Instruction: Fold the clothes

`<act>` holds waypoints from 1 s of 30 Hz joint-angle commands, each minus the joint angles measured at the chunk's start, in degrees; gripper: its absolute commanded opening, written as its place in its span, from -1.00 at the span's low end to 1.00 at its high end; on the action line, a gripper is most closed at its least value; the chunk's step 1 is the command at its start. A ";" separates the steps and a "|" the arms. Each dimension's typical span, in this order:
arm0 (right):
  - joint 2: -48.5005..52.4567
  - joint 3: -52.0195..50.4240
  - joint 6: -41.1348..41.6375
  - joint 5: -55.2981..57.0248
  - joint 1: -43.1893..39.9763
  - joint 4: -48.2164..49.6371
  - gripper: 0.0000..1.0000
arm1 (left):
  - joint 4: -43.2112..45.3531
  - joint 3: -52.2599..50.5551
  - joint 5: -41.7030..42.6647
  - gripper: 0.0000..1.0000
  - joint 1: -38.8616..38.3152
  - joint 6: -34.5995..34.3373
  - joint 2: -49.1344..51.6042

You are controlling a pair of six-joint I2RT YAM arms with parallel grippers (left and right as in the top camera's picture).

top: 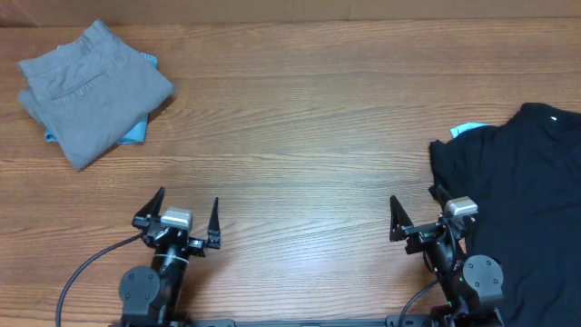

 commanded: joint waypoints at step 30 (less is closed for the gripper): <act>-0.68 -0.09 -0.17 0.50 -0.42 0.52 1.00 | 4.57 -3.85 0.55 1.00 0.04 -2.67 -0.66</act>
